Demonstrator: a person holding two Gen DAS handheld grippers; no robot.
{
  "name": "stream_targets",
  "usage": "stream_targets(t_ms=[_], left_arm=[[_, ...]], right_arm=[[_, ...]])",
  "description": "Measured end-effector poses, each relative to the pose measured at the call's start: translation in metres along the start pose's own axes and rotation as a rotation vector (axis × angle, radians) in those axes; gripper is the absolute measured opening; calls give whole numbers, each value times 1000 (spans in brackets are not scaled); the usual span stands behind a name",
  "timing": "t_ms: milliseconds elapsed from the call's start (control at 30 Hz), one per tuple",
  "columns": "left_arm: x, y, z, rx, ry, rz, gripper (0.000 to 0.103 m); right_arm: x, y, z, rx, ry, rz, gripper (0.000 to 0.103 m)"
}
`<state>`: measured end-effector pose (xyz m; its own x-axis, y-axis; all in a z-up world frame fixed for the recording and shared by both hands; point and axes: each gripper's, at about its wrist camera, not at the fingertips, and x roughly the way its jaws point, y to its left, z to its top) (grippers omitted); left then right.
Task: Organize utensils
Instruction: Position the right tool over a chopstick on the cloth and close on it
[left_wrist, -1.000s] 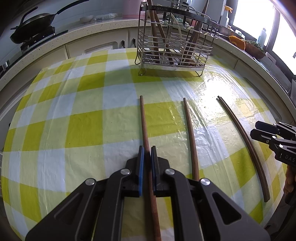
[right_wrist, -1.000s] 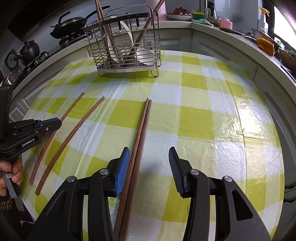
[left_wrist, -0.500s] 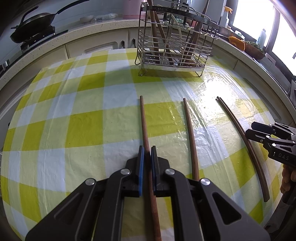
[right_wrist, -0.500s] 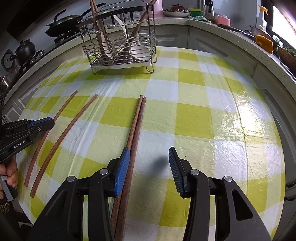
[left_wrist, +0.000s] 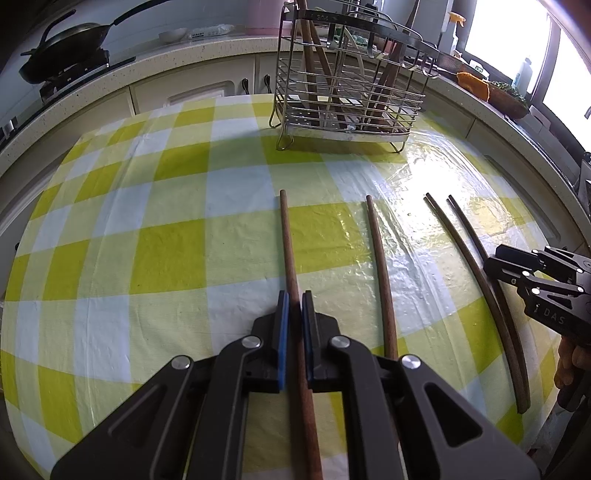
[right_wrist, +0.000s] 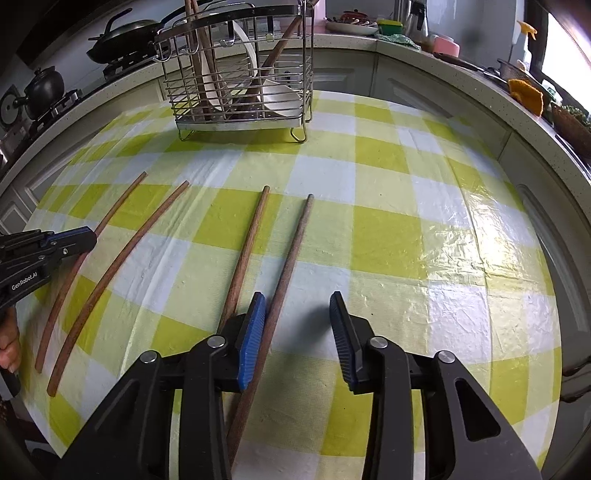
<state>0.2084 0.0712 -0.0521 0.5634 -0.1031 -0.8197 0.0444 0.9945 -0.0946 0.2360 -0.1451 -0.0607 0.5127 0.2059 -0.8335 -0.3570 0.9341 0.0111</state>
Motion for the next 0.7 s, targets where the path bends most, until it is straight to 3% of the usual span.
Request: stream_targets(t_ms=[133,400,500,700], left_arm=[[0,0,2,-2,11,0,8],[3,-8,6,31,36,18,14],[4,-12,7,61,38,56,7],[-1,-8,8,44,29,46,7]], right_arm=[[0,6,0,-25,-3,3,13],[0,6,0,-24,-13,17,9],[-1,3,1,-9,-14,29,7],[-2,1,2,3,-21,27,7]])
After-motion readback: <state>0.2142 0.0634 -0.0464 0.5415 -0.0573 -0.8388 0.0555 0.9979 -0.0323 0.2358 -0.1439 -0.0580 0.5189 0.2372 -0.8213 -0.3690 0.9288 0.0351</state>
